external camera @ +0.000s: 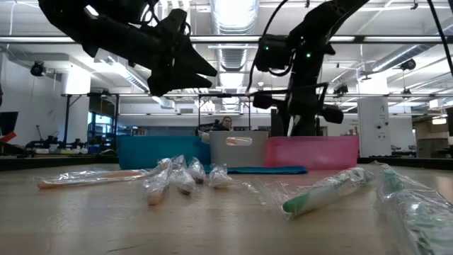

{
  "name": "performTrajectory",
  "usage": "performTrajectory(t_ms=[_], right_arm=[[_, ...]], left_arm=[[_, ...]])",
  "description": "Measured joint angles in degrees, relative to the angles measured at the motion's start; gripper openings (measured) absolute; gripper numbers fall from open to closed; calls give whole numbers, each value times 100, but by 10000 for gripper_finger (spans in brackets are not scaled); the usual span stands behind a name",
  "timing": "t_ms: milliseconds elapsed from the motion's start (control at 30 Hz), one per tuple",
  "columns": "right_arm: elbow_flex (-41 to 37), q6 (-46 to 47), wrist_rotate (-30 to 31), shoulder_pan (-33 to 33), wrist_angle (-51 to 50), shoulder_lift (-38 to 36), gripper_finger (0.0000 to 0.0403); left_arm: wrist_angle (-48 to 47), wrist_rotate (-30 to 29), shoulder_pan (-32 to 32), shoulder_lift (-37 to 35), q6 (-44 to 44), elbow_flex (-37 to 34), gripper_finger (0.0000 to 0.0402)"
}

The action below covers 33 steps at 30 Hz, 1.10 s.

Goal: Pick & Place Toothbrushes
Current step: Put the right purple toothbrush into the pink bin

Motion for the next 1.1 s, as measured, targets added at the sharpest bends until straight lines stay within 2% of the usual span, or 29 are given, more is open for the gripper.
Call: performTrajectory(t_ms=[233, 533, 1100], right_arm=[[148, 1, -457, 0, -109, 287, 22], [120, 49, -585, -59, -133, 516, 27], [118, 363, -499, -50, -88, 473, 138]], left_arm=[[-50, 48, 0, 0, 0, 0, 179], [-56, 48, 0, 0, 2, 0, 179], [-56, 46, 0, 0, 26, 2, 179]])
